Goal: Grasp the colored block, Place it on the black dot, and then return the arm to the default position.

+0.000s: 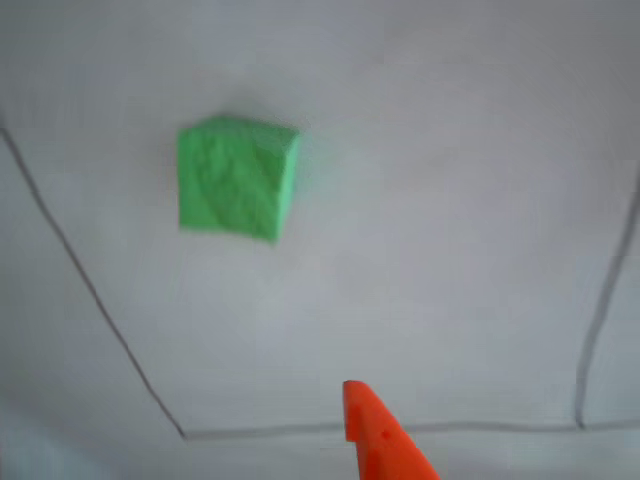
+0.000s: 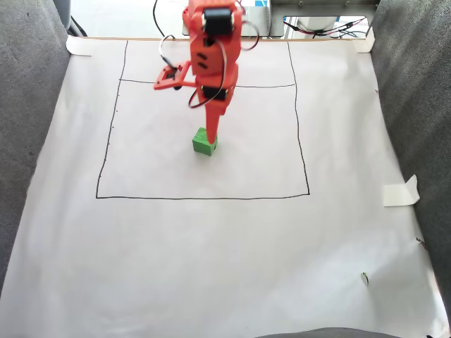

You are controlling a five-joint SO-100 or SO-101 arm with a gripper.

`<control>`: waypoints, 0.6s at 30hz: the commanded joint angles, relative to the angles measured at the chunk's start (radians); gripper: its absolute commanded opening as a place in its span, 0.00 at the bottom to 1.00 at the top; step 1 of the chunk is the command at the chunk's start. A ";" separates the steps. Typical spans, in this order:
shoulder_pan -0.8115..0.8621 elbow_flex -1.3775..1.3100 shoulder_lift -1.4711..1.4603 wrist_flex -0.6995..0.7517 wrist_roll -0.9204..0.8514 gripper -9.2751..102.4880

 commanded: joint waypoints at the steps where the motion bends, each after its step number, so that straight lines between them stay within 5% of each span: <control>1: -0.044 0.281 0.262 -0.055 -0.012 0.49; 10: -0.184 1.181 0.979 -0.302 -0.100 0.35; 18: -0.187 1.861 1.597 -0.502 -0.089 0.08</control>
